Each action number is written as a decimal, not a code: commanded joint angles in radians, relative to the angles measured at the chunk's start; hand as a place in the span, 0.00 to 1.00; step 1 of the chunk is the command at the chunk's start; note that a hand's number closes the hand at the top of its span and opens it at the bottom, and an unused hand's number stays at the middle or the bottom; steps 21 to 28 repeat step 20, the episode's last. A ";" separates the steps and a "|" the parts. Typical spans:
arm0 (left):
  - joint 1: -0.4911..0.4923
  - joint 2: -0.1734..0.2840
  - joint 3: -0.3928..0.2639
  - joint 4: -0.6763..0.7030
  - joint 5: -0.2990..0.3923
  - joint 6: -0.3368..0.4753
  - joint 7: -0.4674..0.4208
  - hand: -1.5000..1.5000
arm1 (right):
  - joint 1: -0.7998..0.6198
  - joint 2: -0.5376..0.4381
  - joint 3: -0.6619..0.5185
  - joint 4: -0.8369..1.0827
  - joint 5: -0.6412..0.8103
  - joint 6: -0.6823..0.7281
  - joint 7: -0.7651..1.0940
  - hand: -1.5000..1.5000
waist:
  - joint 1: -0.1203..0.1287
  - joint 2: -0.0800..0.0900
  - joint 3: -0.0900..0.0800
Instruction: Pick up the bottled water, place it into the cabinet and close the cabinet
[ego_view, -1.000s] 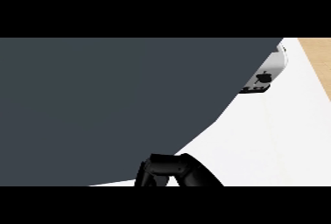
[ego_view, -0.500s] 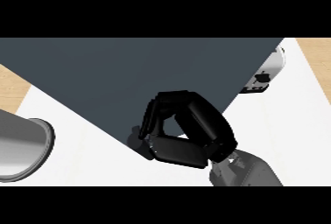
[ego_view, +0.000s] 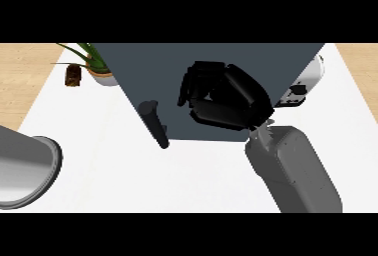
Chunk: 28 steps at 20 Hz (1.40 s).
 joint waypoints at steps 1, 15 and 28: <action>0.028 -0.058 0.006 -0.042 -0.016 -0.013 0.029 0.00 | -0.076 -0.030 -0.091 0.149 0.005 0.054 -0.053 1.00 | -0.002 0.012 0.003; -0.035 -0.008 0.041 -0.041 0.066 -0.008 0.106 0.00 | -0.250 0.028 -0.096 0.348 -0.053 0.107 -0.065 1.00 | 0.020 0.022 0.002; 0.002 -0.016 0.073 -0.017 0.090 -0.062 0.115 0.00 | -0.223 0.014 -0.115 0.365 -0.053 0.163 -0.071 1.00 | 0.028 0.019 0.002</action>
